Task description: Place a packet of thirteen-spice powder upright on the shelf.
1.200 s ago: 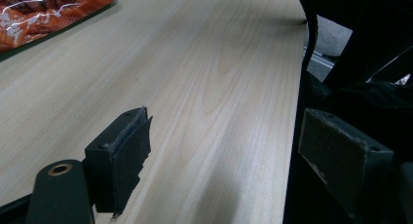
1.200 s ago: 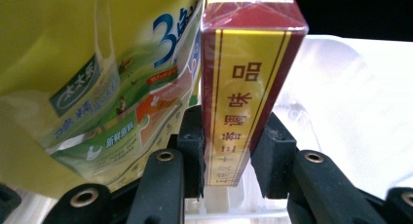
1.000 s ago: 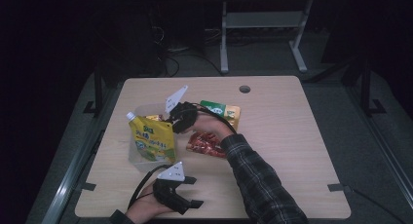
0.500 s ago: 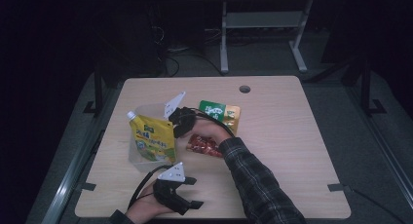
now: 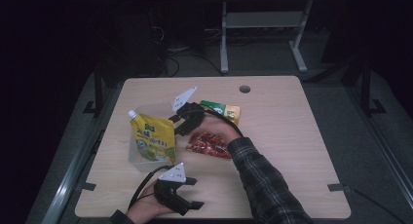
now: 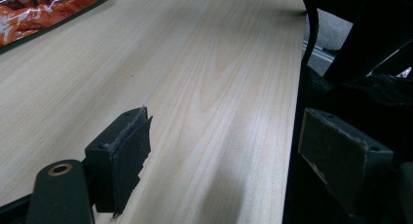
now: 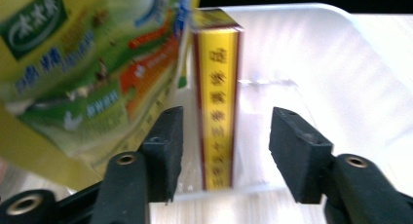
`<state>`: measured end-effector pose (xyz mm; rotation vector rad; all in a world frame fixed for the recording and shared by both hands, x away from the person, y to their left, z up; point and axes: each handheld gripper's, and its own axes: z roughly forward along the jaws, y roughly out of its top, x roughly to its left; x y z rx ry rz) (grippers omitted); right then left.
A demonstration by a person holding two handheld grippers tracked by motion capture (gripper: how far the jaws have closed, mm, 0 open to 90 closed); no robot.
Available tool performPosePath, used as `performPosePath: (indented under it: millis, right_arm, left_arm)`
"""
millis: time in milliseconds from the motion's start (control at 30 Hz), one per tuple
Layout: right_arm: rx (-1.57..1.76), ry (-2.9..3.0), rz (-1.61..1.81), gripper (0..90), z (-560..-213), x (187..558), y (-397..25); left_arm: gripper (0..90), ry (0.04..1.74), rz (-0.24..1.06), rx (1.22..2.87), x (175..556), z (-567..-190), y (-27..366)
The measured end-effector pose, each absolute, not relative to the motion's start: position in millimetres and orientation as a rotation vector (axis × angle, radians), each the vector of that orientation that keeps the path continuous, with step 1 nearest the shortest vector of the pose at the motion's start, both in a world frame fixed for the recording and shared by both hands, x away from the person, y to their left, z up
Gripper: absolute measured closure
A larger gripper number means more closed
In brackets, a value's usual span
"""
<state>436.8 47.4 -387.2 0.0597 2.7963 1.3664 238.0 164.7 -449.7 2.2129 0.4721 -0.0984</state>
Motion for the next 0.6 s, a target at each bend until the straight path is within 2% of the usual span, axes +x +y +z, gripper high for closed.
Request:
performPosePath:
  millis: [267,600]
  right_arm:
    - [0.245,2.771,1.368,37.7,-384,434,12]
    - [0.404,2.722,1.338,34.2,-390,425,-27]
  left_arm:
    - [18.6,0.469,-0.094,2.224,238,-450,164]
    - [18.6,0.489,-0.071,2.231,238,-450,164]
